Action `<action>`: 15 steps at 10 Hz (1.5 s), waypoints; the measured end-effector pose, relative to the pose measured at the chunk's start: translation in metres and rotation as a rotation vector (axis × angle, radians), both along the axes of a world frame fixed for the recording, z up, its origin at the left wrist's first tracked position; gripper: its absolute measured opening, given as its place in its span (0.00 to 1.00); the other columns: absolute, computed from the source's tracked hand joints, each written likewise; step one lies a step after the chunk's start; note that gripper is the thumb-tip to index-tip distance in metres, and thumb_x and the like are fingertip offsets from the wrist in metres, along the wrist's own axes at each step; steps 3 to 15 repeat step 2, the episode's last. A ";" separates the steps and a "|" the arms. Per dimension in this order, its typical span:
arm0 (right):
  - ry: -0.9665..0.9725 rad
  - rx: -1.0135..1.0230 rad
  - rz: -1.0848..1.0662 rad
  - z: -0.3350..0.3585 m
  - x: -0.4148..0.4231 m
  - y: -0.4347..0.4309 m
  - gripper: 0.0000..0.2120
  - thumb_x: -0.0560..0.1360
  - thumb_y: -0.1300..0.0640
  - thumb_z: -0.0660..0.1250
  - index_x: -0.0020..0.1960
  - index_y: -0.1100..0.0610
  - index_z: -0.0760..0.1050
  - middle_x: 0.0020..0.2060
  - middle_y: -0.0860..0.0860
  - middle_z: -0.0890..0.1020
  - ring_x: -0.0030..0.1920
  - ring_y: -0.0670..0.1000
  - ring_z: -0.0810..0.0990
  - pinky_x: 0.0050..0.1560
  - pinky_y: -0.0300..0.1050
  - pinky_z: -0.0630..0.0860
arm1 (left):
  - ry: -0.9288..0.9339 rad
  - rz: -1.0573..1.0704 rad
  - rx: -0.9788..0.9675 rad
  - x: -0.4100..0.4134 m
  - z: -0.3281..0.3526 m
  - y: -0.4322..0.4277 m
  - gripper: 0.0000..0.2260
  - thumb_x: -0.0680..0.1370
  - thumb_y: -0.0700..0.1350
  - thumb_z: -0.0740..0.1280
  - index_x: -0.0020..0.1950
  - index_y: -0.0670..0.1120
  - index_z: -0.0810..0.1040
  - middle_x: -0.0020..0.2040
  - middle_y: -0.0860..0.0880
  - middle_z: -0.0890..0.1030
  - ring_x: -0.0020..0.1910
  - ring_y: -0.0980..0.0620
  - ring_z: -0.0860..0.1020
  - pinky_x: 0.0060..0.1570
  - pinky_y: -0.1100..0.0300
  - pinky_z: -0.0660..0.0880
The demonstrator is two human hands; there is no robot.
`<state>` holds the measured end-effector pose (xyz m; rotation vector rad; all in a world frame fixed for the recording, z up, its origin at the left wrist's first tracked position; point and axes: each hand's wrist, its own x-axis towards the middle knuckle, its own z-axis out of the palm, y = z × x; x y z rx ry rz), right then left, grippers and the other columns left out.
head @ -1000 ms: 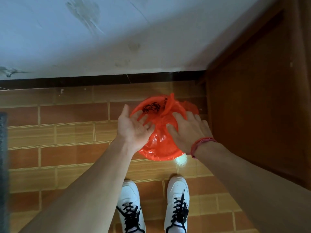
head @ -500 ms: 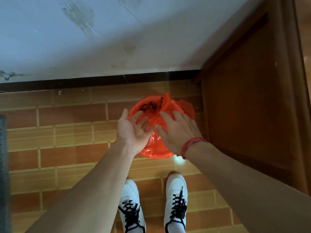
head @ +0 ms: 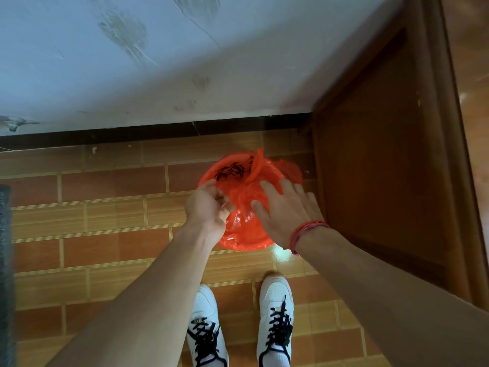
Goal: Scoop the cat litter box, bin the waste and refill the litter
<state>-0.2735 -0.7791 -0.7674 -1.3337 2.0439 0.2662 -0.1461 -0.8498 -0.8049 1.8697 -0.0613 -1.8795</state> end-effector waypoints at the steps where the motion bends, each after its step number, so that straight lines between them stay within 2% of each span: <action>1: 0.020 -0.001 -0.003 0.000 -0.001 0.001 0.25 0.80 0.39 0.50 0.75 0.46 0.59 0.70 0.55 0.67 0.68 0.58 0.66 0.65 0.57 0.63 | 0.132 -0.051 0.008 0.004 0.005 0.004 0.20 0.82 0.51 0.61 0.70 0.41 0.69 0.62 0.41 0.77 0.63 0.44 0.75 0.64 0.49 0.72; 2: 0.041 -0.007 0.007 0.000 -0.003 0.002 0.25 0.80 0.39 0.50 0.75 0.46 0.58 0.69 0.56 0.68 0.67 0.58 0.66 0.65 0.57 0.64 | 0.173 -0.054 -0.008 0.005 0.006 0.006 0.27 0.81 0.57 0.59 0.75 0.42 0.65 0.71 0.41 0.71 0.72 0.43 0.67 0.73 0.46 0.62; 15: 0.041 -0.007 0.007 0.000 -0.003 0.002 0.25 0.80 0.39 0.50 0.75 0.46 0.58 0.69 0.56 0.68 0.67 0.58 0.66 0.65 0.57 0.64 | 0.173 -0.054 -0.008 0.005 0.006 0.006 0.27 0.81 0.57 0.59 0.75 0.42 0.65 0.71 0.41 0.71 0.72 0.43 0.67 0.73 0.46 0.62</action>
